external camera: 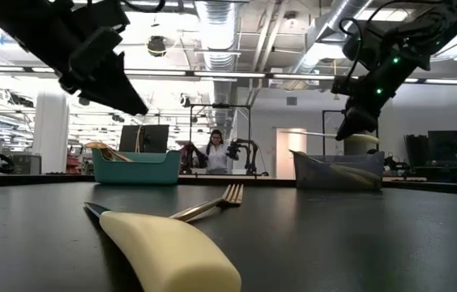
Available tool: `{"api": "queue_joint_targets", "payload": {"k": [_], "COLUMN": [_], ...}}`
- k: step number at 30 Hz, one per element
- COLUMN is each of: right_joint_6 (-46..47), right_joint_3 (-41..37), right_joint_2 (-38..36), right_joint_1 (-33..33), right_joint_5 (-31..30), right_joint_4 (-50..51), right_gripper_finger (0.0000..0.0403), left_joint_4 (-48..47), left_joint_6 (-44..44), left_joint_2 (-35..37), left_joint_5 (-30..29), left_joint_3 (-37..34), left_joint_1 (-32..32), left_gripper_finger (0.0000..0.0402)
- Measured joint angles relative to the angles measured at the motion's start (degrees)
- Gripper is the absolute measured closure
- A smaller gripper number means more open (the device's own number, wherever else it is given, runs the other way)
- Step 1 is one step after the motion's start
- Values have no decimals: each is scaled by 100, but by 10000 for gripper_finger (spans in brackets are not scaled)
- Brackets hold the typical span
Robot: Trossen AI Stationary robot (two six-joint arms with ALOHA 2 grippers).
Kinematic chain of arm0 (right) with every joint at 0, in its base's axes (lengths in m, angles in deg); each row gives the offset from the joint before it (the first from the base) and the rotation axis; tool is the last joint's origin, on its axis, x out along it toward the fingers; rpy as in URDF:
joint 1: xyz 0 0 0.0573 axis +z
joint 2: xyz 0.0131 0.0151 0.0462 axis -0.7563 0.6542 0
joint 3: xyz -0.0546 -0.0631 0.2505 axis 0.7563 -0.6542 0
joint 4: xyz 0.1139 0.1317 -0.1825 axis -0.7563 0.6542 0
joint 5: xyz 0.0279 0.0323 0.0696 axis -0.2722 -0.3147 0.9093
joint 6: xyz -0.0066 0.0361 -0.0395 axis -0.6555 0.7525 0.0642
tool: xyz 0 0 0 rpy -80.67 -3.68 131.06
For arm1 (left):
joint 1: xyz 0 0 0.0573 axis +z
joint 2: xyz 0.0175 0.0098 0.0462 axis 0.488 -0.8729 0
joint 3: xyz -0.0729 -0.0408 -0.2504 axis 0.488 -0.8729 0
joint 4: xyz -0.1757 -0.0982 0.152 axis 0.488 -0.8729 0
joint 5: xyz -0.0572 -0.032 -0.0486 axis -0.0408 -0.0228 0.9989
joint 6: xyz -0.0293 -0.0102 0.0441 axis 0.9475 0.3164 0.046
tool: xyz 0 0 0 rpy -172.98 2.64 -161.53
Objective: Sort silverware by color (type)
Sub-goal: Put the yellow table knife into the black bin
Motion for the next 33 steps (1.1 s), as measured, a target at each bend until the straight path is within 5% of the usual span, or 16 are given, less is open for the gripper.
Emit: {"api": "queue_joint_targets", "payload": {"k": [9,16,26,33], "right_joint_6": [-123,1622,3824,4995], "right_joint_3": [4,9,9,9], "right_joint_2": [0,0,0,0], "right_joint_1": [-194,154,2242,4118], "right_joint_5": [37,873,1029,-411], "right_joint_4": [-81,130,-381,-558], "right_gripper_finger": [229,202,243,263], "left_joint_4": [428,440,2146,3036], "left_joint_6": [-608,-977,-3538,-4517], "left_joint_2": [-11,-11,-602,-1500], "left_joint_5": [289,930,3633,4176], "left_joint_3": [1,1,1,1], "left_joint_1": [200,193,-73,-287], "left_gripper_finger": [187,187,187,187]}}
